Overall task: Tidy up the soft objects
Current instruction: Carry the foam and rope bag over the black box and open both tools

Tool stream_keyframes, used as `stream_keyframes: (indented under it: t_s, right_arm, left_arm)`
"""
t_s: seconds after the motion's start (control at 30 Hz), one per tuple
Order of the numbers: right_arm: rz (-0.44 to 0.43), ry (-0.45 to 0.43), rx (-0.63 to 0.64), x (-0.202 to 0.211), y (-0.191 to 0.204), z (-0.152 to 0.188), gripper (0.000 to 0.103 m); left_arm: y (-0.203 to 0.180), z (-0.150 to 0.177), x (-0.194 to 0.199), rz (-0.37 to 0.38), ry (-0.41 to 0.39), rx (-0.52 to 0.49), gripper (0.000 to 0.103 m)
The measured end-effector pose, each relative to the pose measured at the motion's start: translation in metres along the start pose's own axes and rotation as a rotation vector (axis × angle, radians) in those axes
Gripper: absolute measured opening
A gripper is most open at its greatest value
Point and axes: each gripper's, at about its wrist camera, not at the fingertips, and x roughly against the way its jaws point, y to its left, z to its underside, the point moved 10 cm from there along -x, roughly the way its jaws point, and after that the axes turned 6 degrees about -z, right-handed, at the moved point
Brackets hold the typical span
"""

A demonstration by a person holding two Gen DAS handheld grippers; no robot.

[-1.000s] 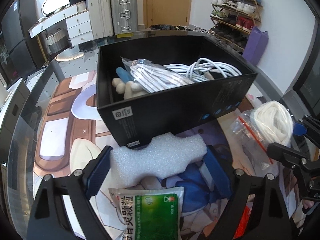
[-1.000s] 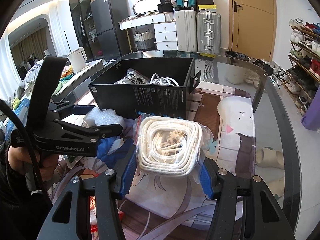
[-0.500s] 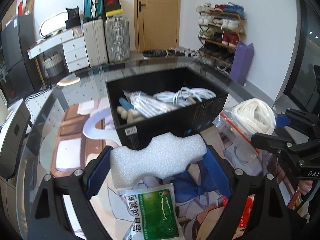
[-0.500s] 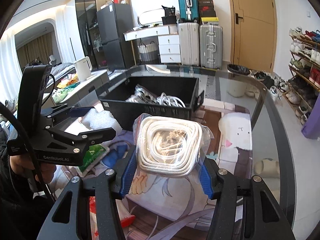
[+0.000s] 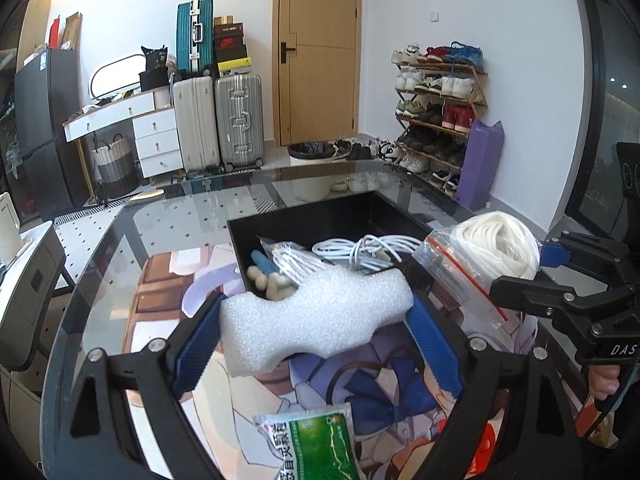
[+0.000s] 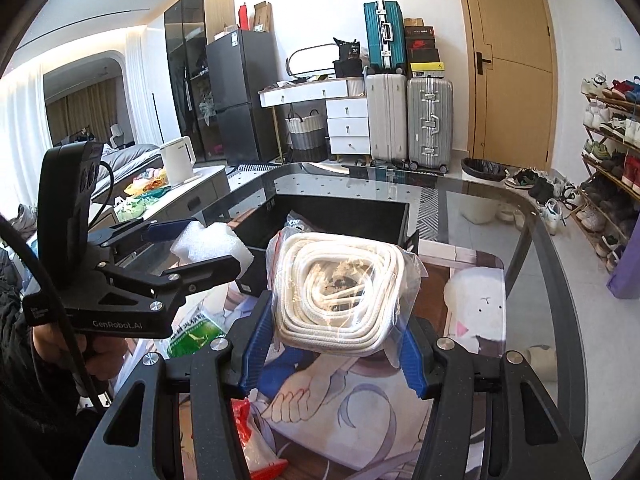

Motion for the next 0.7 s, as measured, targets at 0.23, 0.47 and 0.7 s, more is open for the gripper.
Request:
stream_keyframes:
  t_s: [0.23,0.47,0.7]
  right_arm:
    - [0.0,-0.027,-0.004,-0.007,-0.001,-0.015,0.056]
    - [0.029,-0.034,0.017,-0.022,-0.007,-0.031,0.056]
    - [0.068,-0.001,0.02,-0.05,-0.021,-0.047,0.056]
  left_arm:
    - [0.007,-0.012,-0.005,-0.008,-0.031,0.021,0.09]
    - [0.013,-0.022,-0.015,-0.029,-0.044,0.037,0.09]
    - [0.019,-0.032,-0.034,-0.061,-0.041,0.046,0.09]
